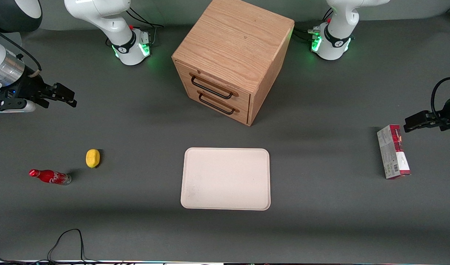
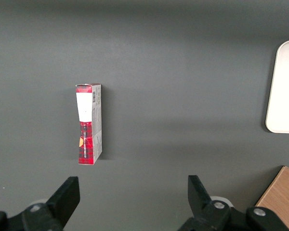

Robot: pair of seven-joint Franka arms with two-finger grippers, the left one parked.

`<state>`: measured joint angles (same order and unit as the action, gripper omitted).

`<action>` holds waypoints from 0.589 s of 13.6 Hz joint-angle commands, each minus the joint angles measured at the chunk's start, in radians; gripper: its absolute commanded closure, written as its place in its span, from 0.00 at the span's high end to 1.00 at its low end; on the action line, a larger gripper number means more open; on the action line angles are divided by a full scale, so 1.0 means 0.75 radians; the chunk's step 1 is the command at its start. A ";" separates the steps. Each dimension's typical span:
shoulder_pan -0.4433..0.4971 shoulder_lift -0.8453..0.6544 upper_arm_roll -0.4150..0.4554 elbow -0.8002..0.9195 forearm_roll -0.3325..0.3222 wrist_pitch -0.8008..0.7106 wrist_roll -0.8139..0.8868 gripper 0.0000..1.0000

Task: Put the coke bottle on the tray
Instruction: 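Move the open right gripper down toward the red Coca-Cola bottle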

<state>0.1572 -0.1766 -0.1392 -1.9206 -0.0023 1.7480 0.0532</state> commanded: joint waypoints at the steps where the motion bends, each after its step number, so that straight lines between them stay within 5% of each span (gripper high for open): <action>1: -0.001 0.025 0.010 0.035 -0.028 -0.038 0.042 1.00; 4: -0.013 0.112 -0.017 0.141 -0.050 -0.038 -0.092 1.00; 8: -0.017 0.408 -0.250 0.471 -0.069 -0.046 -0.545 1.00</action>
<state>0.1472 -0.0231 -0.2661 -1.7437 -0.0481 1.7457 -0.2300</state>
